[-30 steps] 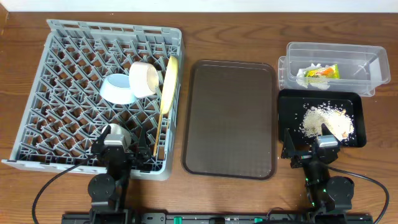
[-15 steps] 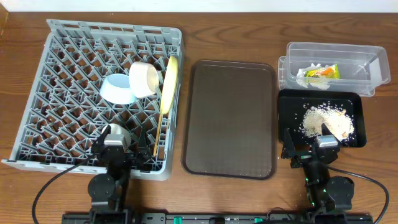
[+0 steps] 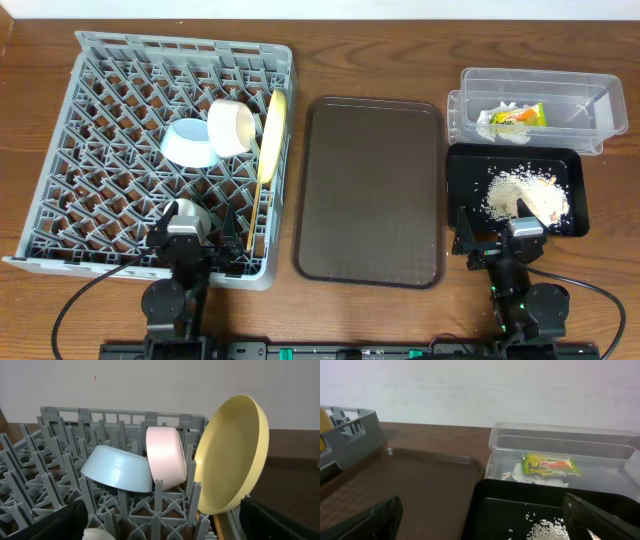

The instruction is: Sort waste into correct bins and load items into the dishwasher

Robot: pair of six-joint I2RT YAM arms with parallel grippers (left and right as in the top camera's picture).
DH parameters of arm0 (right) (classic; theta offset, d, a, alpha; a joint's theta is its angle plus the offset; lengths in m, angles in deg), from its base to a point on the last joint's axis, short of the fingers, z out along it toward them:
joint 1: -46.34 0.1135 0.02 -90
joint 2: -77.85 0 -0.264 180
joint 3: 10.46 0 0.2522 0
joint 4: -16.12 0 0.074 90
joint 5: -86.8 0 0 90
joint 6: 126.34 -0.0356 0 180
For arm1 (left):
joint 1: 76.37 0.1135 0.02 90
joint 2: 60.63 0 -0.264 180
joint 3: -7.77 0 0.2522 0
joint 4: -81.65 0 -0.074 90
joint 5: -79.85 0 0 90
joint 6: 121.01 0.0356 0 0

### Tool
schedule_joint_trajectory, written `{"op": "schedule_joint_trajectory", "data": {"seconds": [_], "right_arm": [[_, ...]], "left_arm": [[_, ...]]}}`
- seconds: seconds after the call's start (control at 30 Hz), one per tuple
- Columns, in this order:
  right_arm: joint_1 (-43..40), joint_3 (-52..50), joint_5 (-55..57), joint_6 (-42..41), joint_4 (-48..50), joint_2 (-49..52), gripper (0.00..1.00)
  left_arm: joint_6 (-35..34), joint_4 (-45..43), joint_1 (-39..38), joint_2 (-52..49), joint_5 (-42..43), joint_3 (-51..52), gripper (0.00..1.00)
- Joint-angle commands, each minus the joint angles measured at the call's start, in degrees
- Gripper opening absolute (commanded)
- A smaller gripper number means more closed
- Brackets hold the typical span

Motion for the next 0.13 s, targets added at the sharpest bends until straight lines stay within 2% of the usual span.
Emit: {"op": "schedule_joint_trajectory", "data": {"seconds": [0.0, 0.1], "right_arm": [[0.3, -0.1, -0.3, 0.4, -0.2, -0.2, 0.99], [0.3, -0.1, -0.3, 0.4, -0.2, -0.2, 0.99]], "left_arm": [[1.0, 2.3, -0.1, 0.3, 0.6, 0.8, 0.97], [1.0, 2.3, -0.1, 0.3, 0.7, 0.8, 0.97]]}}
